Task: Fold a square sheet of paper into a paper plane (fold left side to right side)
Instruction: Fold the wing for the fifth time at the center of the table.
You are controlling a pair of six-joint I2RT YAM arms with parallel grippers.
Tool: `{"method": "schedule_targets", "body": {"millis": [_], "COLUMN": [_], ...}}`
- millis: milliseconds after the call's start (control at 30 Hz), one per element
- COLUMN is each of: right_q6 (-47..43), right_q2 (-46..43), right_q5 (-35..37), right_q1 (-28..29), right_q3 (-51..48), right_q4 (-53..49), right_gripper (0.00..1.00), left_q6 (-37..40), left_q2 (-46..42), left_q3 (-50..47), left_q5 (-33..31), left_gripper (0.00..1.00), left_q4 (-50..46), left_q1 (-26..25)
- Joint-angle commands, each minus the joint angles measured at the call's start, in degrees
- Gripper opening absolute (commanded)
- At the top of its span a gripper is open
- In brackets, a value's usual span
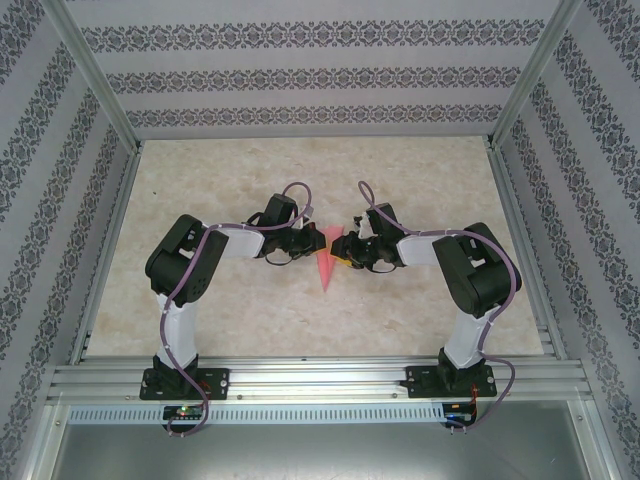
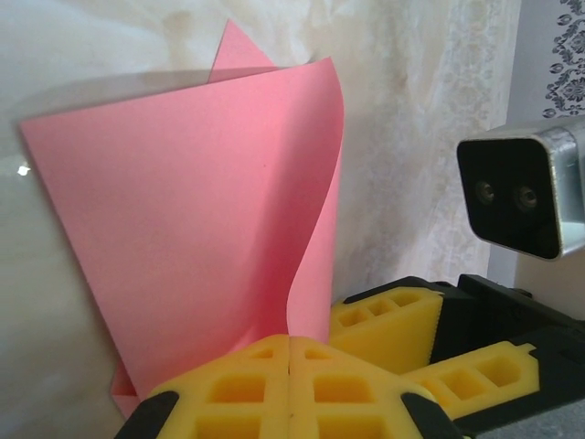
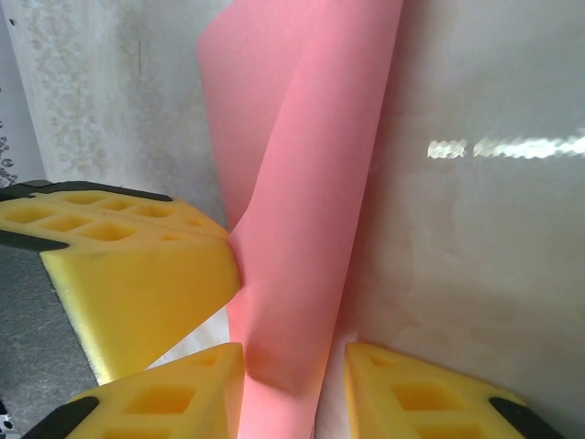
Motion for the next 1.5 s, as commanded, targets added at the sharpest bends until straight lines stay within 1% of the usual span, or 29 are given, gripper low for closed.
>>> {"method": "schedule_targets", "body": {"millis": [0, 700, 1100, 1467], "right_q6": [-1.3, -2.0, -2.1, -2.4], "right_q2": [3.1, 2.9, 3.1, 3.4], "right_q5": [2.0, 1.9, 1.9, 1.7], "right_q1": [1.2, 1.3, 1.2, 1.3], "right_q3": [0.2, 0.1, 0.2, 0.6], "right_q4": [-0.6, -1.4, -1.5, -2.0], "right_gripper": [0.36, 0.37, 0.37, 0.37], "left_q6": [2.8, 4.7, 4.7, 5.0], "left_q2": [-1.3, -4.4, -4.0, -2.0], "left_q3": [1.0, -1.8, -3.2, -1.2], "left_q5": [-1.5, -3.2, -3.5, -2.8], "left_gripper": [0.00, 0.00, 0.00, 0.00], "left_q4": [-2.4, -3.9, -3.3, -2.5], "left_q1": [0.2, 2.2, 2.4, 2.6]}}
